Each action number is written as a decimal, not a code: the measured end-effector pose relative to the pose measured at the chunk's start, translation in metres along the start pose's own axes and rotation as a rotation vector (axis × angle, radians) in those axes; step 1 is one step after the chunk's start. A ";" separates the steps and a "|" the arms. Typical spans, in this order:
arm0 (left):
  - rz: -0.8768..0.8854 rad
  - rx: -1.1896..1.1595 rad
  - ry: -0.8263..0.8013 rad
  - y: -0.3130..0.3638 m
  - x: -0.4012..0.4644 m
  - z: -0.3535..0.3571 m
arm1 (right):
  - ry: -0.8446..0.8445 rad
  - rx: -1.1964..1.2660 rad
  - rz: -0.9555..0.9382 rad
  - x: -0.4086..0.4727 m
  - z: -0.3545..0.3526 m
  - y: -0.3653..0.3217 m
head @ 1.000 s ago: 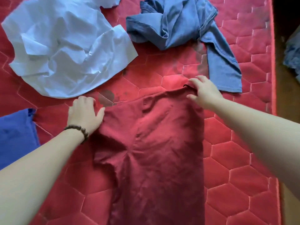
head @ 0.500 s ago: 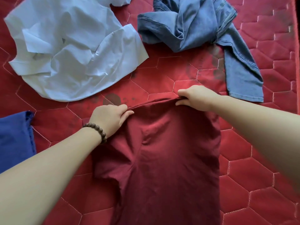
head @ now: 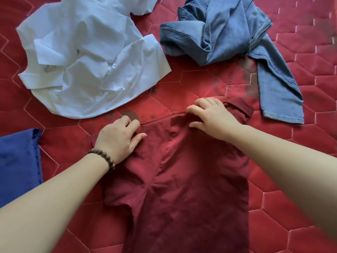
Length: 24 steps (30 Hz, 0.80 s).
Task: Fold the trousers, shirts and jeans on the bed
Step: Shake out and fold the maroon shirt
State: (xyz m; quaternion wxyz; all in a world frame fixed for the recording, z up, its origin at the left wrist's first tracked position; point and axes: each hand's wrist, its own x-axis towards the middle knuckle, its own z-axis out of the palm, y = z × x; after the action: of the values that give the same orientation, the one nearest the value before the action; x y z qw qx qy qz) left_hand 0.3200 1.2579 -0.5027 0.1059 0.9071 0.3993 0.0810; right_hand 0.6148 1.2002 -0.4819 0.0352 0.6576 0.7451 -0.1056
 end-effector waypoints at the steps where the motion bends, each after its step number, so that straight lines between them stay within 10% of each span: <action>1: -0.014 0.017 -0.003 -0.003 -0.001 0.000 | 0.002 0.042 -0.024 0.004 0.000 -0.007; 12: -0.094 -0.096 -0.183 -0.045 -0.021 -0.020 | -0.103 0.102 0.170 0.026 0.002 -0.031; 24: -0.544 0.061 0.096 -0.017 -0.028 -0.020 | 0.364 0.061 0.357 -0.009 0.014 -0.084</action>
State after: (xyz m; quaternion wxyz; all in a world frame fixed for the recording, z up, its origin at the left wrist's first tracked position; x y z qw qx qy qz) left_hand 0.2847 1.2504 -0.4892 0.0772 0.7643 0.6352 0.0803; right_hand 0.5318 1.1791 -0.4843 -0.1011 0.7876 0.6078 -0.0002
